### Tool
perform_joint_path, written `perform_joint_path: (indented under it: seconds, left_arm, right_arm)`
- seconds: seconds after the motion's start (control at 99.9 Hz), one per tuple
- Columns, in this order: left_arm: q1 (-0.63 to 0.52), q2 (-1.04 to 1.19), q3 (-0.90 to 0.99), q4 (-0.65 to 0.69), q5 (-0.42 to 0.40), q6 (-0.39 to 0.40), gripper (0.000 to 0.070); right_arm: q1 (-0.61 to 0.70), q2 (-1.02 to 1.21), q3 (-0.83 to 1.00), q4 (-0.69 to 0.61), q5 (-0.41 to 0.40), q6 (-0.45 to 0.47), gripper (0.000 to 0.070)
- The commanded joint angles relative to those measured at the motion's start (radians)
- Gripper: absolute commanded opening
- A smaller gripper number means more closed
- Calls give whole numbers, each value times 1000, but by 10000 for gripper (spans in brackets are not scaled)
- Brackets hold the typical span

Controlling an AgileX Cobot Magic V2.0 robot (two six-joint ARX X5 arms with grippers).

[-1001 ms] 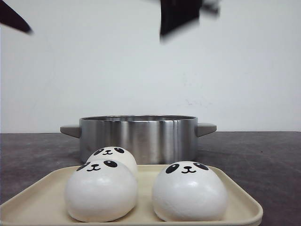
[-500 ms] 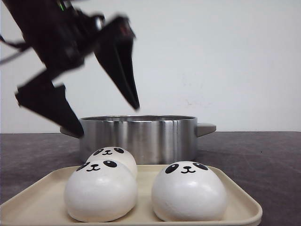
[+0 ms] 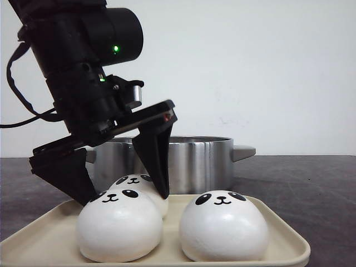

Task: Steam buns
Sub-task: 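Grasp the back panda bun with red bow using the left gripper, lift, then carry the bun over the pot, lower it and open the left gripper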

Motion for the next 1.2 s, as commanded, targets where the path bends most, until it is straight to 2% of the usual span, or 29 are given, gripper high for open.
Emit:
perform_joint_path:
  seconds: [0.0,0.06,0.08,0.09,0.12,0.13,0.15,0.35,0.54,0.731,0.781,1.001,1.191]
  left_arm:
    - [-11,24,5,2,-16,-18,478]
    - [-13,24,5,1,-23,-19,350]
    - [-13,24,5,0,-24,-18,266]
    - [-13,24,5,-1,-24,-18,245]
    - [-13,24,5,-5,-29,-18,108]
    - [-13,24,5,-6,-30,-17,39]
    - [-13,24,5,-8,-30,-16,0]
    - [-26,-48,12,0,-28,-19,10]
    - [-60,-262,44,62,-37,-15,10]
    - [-45,-381,68,240,-224,-11,10]
    - [-21,-380,80,273,-251,6,10]
    - [74,-283,102,364,-251,27,10]
    - [138,-126,102,439,-193,34,10]
  right_arm:
    - [11,8,18,5,4,20,2]
    - [11,8,18,5,4,20,2]
    - [11,8,18,5,4,20,2]
    - [11,8,18,5,4,20,2]
    - [11,8,18,5,4,20,2]
    - [11,8,18,5,4,20,2]
    - [11,8,18,5,4,20,2]
    - [11,10,18,-5,5,19,2]
    - [11,10,18,-5,5,19,2]
    - [11,10,18,-5,5,14,2]
    - [11,10,18,-3,5,12,2]
    - [11,10,18,7,5,-1,2]
    - [11,11,18,5,23,-7,2]
